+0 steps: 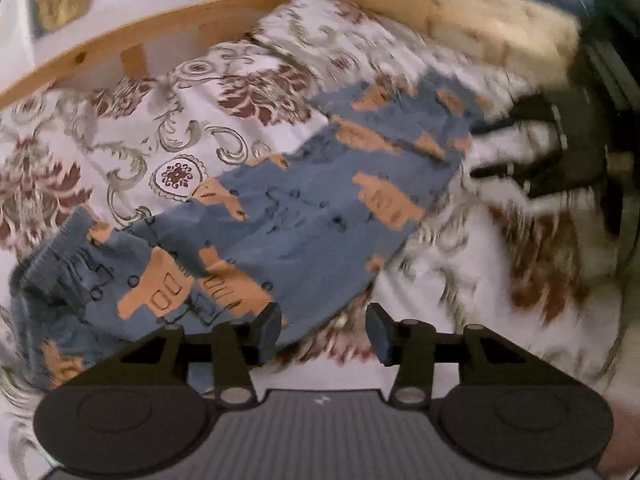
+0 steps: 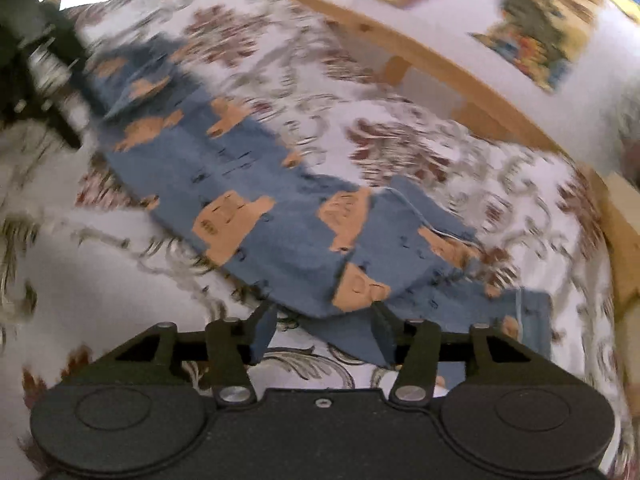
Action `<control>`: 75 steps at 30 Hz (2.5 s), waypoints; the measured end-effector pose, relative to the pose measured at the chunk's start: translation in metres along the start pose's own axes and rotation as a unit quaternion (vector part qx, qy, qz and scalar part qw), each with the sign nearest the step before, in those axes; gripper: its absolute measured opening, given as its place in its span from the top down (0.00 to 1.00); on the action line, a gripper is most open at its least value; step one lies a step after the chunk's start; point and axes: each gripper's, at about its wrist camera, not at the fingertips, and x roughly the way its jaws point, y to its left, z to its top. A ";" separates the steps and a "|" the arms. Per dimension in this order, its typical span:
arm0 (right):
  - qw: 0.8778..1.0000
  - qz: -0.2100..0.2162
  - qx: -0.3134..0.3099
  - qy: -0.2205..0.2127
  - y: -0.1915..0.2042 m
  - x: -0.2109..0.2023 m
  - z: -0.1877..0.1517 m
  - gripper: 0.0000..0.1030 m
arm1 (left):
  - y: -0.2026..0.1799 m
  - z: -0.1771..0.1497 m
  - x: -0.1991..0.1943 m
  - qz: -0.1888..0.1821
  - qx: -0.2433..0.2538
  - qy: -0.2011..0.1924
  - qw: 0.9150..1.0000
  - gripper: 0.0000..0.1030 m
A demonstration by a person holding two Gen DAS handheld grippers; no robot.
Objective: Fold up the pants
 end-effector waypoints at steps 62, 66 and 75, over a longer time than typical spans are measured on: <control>0.983 -0.119 0.137 0.030 0.022 0.077 0.019 1.00 | 0.034 0.237 0.244 -0.111 -0.278 0.030 0.954 0.96; 0.979 -0.125 0.160 0.017 0.020 0.070 0.019 1.00 | 0.023 0.244 0.233 -0.110 -0.274 0.017 0.955 0.97; 0.951 -0.150 0.269 -0.012 0.005 0.036 0.003 1.00 | -0.043 0.273 0.203 -0.153 -0.224 -0.015 0.962 0.97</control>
